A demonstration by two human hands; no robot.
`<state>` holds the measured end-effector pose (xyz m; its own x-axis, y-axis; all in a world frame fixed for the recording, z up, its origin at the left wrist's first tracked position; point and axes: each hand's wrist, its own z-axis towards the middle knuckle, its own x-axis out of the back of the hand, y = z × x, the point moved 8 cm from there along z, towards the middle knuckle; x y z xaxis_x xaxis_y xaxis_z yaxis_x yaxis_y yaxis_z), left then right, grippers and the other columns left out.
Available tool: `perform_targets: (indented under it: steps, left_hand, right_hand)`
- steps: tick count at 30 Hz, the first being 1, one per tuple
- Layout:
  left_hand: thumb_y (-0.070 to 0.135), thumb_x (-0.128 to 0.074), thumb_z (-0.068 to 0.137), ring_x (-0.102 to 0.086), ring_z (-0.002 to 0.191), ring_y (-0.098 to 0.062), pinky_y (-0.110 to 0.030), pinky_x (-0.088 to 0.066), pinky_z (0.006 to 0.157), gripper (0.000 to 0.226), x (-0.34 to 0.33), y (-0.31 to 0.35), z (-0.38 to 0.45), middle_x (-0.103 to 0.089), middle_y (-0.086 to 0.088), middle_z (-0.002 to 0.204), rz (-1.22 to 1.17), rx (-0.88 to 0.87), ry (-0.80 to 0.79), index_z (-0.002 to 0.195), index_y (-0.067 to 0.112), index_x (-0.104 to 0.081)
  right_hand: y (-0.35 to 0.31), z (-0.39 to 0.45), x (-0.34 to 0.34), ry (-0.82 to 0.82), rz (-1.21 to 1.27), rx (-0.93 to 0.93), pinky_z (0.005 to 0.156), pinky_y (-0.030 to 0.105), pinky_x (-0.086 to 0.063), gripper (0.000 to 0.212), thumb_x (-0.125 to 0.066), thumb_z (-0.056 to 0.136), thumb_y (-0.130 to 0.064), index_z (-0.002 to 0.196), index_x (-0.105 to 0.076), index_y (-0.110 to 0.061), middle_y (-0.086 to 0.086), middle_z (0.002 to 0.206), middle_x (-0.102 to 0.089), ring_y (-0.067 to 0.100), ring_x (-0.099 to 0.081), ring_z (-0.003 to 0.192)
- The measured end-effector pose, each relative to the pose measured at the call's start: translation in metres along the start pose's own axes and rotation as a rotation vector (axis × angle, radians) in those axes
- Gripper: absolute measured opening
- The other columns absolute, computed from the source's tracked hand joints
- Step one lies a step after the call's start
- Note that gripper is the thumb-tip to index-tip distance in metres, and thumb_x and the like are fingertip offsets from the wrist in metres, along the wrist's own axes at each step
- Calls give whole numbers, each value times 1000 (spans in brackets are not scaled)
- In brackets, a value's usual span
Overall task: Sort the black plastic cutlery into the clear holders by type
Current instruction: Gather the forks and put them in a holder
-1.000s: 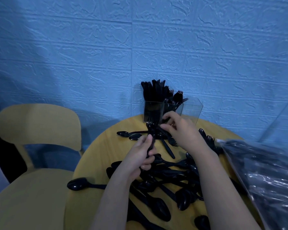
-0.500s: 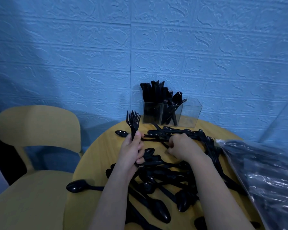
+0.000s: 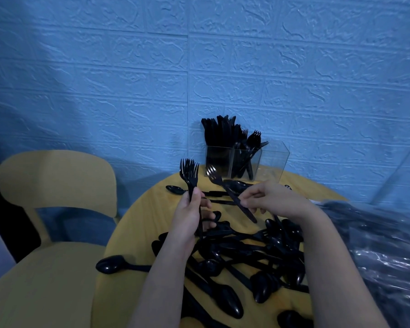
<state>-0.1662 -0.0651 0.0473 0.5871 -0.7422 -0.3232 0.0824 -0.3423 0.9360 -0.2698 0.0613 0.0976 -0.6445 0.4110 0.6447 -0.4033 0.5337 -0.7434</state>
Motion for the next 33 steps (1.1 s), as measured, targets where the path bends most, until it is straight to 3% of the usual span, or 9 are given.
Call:
perform_targets:
  steps: [5,9,16,20,22,26,28,32,33]
  left_hand:
    - [33,-38,100,-70,69,-18,-28,-57,61,26,-7,1,-1,-68,-6,83,-72,-15,-46,100,10,-49]
    - [34,-36,101,-72,83,-22,-29,-59,70,38,-12,0,-1,-68,-14,108,-111,-17,-98,119,3,-48]
    - [36,-39,98,-70,88,-20,-30,-59,71,38,-10,-5,3,-69,-15,105,-148,-4,-77,113,3,-54]
    - [32,-38,100,-70,77,-17,-30,-59,66,31,-2,-2,8,-68,-12,89,-203,-35,-11,100,5,-54]
    - [31,-37,101,-64,62,-13,-27,-58,59,28,2,-2,8,-59,-4,71,-238,-41,27,93,9,-51]
    - [36,-37,100,-34,42,-3,-15,-33,38,28,3,-4,8,-37,4,61,-217,-32,31,87,14,-46]
    - [37,-39,99,-30,40,-2,-14,-27,35,28,2,-4,8,-35,5,59,-202,-30,26,85,14,-46]
    - [38,-44,97,-29,42,-2,-14,-25,35,27,2,-3,8,-34,7,58,-163,-31,6,83,15,-45]
    - [37,-45,97,-29,42,-2,-14,-26,35,26,2,-4,8,-34,7,57,-165,-29,5,83,15,-45]
  right_hand:
    - [-18,4,-10,-27,231,79,68,22,-47,8,-65,88,-12,91,-67,-19,-5,67,-67,7,-60,67]
    - [-35,10,-27,-3,174,116,63,20,-44,8,-67,87,-15,86,-63,-21,-7,60,-65,4,-57,59]
    - [-46,16,-43,135,1,135,51,10,-44,9,-70,84,-18,78,-65,-16,-6,63,-64,-5,-56,50]
    - [-43,13,-26,183,-56,97,49,13,-40,10,-71,84,-26,75,-68,-23,-6,73,-67,-3,-55,56]
    - [-28,8,4,295,-91,44,51,15,-35,12,-68,86,-28,75,-67,-25,-7,77,-68,-6,-53,57]
    - [24,4,47,513,-183,-116,68,31,-48,14,-68,86,-20,73,-64,-23,-3,81,-65,15,-60,81]
    - [41,15,46,492,-237,-161,77,37,-52,13,-66,87,-17,76,-66,-22,0,86,-66,19,-61,85]
    - [44,42,28,397,-370,-138,79,35,-52,3,-65,88,-20,89,-68,-20,3,96,-67,20,-61,89]
    - [42,49,22,368,-409,-125,82,37,-53,10,-67,87,-22,97,-69,-18,4,101,-66,21,-61,92]
